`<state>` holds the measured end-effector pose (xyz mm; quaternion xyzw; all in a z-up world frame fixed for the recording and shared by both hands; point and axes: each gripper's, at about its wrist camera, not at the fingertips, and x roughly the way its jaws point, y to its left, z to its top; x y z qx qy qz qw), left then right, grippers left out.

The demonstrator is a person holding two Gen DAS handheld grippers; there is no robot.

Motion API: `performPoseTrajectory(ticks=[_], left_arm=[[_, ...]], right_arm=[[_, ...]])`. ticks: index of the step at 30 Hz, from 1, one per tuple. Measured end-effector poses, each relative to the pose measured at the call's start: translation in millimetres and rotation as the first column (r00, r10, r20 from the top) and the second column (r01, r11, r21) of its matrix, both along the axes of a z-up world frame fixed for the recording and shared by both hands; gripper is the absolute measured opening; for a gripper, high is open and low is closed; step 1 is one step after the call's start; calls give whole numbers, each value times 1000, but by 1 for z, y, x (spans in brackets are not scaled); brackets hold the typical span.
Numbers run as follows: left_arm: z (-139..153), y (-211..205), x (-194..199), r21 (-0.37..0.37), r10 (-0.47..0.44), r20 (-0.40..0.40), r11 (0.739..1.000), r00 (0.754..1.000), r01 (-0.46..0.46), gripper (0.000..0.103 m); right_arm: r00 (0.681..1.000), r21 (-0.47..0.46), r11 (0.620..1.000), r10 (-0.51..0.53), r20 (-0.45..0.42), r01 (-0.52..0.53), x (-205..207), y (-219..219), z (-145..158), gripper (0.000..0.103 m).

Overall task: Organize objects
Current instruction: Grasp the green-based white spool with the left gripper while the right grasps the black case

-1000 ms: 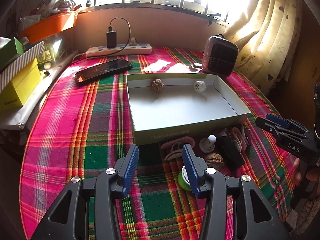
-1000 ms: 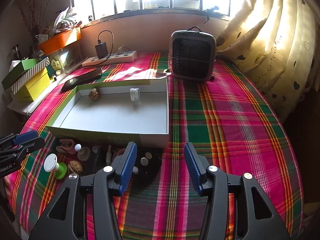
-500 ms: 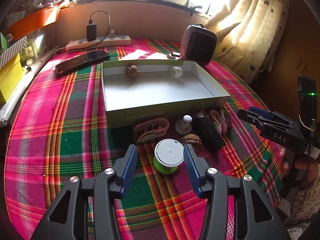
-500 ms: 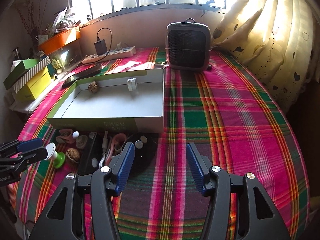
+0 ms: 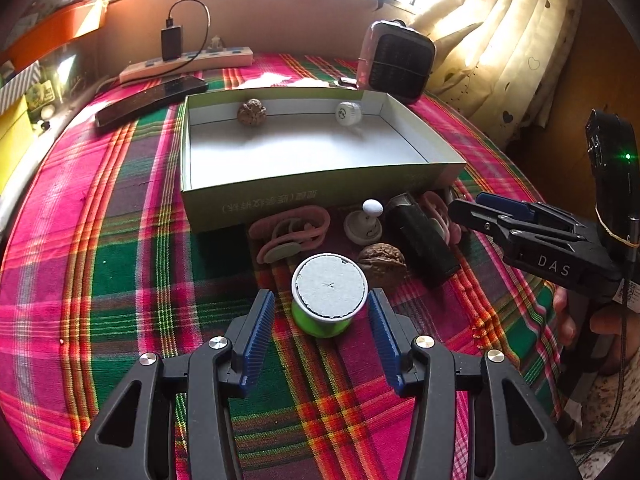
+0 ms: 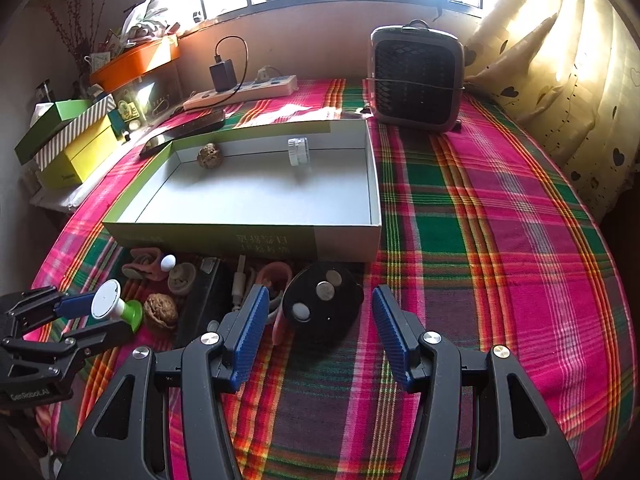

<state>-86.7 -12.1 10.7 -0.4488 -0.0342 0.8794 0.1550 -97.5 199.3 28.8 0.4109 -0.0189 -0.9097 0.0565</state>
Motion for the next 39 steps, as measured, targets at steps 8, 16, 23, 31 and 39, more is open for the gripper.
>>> performPoseTrajectory(ticks=[8,16,23,31,39], left_arm=[[-1,-1,-2,2,0,-5,1000,1000,0,47],[0,-2,-4,9,2,-2,1000,1000,-2,47],[0,-2,-5,-5,9,-3,1000,1000,-9,47],[0,1,-9,-37,27,-10,999,1000,-27,47],[-1,6,-10,-66,46,-21,997,999,-47,47]], right_arm=[[998,19,998,-53,15,52,-1,12,-3,55],[994,52,993,-107,32,105,1,29,-7,55],[993,96,989,-113,39,109,-3,33,-10,55],[995,111,990,-92,49,86,-12,32,-12,55],[995,97,992,-91,50,86,-12,34,-12,55]])
